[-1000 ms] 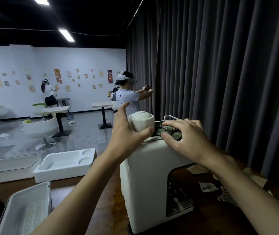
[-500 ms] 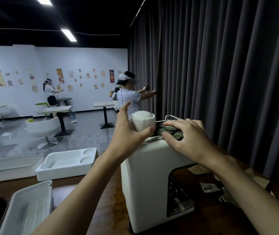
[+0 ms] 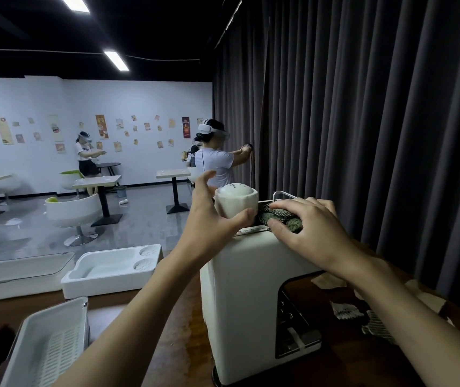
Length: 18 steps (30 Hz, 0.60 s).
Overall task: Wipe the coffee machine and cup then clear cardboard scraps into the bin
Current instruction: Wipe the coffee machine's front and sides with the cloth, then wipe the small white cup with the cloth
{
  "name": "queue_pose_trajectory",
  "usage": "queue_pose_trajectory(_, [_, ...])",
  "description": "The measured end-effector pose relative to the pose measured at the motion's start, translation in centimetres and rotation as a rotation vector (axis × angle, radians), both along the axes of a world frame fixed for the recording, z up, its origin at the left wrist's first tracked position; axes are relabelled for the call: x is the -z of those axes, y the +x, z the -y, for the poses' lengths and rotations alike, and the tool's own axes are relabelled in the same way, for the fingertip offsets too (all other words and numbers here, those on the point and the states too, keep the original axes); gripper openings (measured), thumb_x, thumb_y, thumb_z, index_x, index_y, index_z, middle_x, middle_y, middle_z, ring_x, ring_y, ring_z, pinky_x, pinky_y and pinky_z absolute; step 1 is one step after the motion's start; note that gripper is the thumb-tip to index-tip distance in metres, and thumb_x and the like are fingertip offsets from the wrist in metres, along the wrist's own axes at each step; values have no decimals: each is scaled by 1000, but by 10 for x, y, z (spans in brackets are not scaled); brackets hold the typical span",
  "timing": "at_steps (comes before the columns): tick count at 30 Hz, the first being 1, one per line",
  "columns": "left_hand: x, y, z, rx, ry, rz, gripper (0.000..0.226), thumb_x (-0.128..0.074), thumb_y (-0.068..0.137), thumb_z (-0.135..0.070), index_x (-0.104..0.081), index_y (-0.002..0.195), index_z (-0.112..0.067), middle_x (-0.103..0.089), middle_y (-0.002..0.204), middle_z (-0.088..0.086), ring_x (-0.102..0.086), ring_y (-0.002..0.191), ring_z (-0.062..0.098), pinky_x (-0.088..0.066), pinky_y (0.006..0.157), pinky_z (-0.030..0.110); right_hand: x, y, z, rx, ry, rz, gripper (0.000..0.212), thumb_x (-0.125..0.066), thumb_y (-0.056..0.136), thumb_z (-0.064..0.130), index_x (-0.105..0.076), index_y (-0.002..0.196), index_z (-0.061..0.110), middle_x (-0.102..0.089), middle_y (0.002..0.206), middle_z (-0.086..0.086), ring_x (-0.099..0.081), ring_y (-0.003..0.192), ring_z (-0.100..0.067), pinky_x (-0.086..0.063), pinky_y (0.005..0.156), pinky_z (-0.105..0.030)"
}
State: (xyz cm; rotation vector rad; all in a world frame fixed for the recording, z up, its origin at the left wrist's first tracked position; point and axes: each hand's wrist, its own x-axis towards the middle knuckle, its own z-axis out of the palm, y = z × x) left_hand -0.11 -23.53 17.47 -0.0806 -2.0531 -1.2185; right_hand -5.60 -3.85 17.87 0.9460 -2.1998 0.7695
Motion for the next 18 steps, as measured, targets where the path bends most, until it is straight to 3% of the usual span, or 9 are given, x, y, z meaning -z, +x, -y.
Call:
queue_pose_trajectory(2, [0,-1,4,19,14,39,96,-80,61,-51,-29,141,-38,-61,119,-8,-65,99,-1,-55,84,27,-2,1,-2,-14,21,15,44,-52,88,60,-64,121,34,-62,127,13,-49,113,-7,-23,107,-34])
queue_pose_trajectory(5, [1,-5,10,50,45,79,87,-80,68,-36,-35,142,-27,-69,102,-5,-68,80,-5,-53,66,19,-6,4,-6,-33,88,59,49,-52,87,64,-59,128,36,-56,135,11,-44,124,-7,-18,108,-30])
queue_pose_trajectory(9, [-2,-9,15,19,62,62,84,-89,70,-21,-44,141,-18,-68,106,-2,-69,83,-3,-55,70,17,-11,6,-6,-53,75,90,39,-60,89,47,-61,126,36,-60,131,8,-47,121,-11,-18,100,-23])
queue_pose_trajectory(11, [-6,-8,12,29,98,43,85,-91,69,-18,-47,142,-16,-68,114,2,-71,93,6,-59,82,28,-11,7,-6,-91,-2,121,34,-65,89,35,-65,122,32,-63,126,8,-50,119,-14,-23,104,-26])
queue_pose_trajectory(13, [-12,-5,7,53,103,11,73,-90,69,-18,-56,133,-18,-72,110,0,-72,96,15,-60,82,33,-12,9,-6,-147,-79,157,31,-68,87,24,-68,119,25,-66,122,6,-55,118,-16,-32,109,-36])
queue_pose_trajectory(16, [-23,5,-6,72,78,-69,48,-88,68,-18,-62,105,-35,-76,92,-12,-71,87,3,-56,71,18,-11,10,-8,-211,-220,192,32,-68,88,14,-67,120,17,-66,117,3,-59,111,-13,-46,100,-40])
queue_pose_trajectory(18, [-29,16,-20,68,34,-103,54,-86,68,-20,-58,110,-37,-74,99,-8,-68,89,-3,-52,71,12,-12,12,-14,-241,-365,205,33,-67,90,11,-65,123,15,-65,116,4,-60,108,-7,-51,96,-36])
